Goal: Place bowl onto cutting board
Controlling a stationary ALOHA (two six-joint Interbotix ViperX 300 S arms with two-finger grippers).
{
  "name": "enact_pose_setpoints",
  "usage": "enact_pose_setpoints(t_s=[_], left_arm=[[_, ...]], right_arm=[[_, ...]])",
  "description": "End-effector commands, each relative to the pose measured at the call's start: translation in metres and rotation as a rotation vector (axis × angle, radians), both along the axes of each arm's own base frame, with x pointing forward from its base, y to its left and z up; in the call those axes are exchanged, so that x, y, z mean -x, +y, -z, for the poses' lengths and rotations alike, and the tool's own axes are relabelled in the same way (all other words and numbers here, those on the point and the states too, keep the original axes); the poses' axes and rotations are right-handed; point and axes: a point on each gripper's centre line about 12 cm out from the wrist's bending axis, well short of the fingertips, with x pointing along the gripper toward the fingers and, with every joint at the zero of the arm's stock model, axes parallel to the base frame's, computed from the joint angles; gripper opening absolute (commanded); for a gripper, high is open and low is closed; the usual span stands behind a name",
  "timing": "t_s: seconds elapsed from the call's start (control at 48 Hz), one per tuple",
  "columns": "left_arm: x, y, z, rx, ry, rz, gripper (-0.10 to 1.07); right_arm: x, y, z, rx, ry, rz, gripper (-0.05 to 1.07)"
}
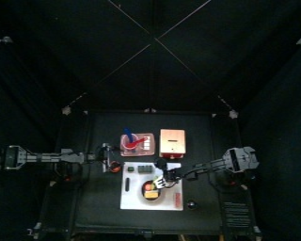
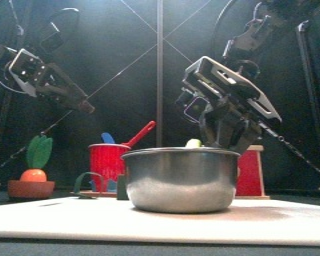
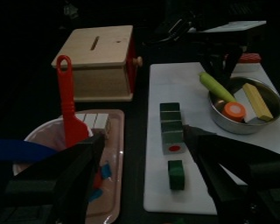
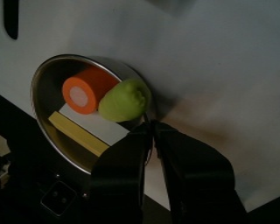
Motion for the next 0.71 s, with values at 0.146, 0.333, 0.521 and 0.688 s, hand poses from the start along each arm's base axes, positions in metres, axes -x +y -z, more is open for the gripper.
enact_pose_setpoints(t_s=[0.146,0.333,0.521,0.688], left_arm=[[-0.003,0.001,-0.006,-0.005,-0.018,0.001,1.03],[-0.004,0.0,-0.006,-0.002,-0.02,0.003,1.03],[-0.004,0.0,-0.008,-0.003,-0.024,0.003,1.03],[-0.005,0.0,-0.01,-0.006,-0.029,0.005,1.03]], right_arm=[[0.002,-0.001,-0.011,0.006,-0.015,-0.007,0.9],[0.006,-0.003,-0.021,0.009,-0.029,-0.009,0.94],[0.011,-0.003,-0.04,0.015,-0.074,-0.019,0.94],[0.028,-0.005,-0.067,0.036,-0.123,-0.041,0.94]])
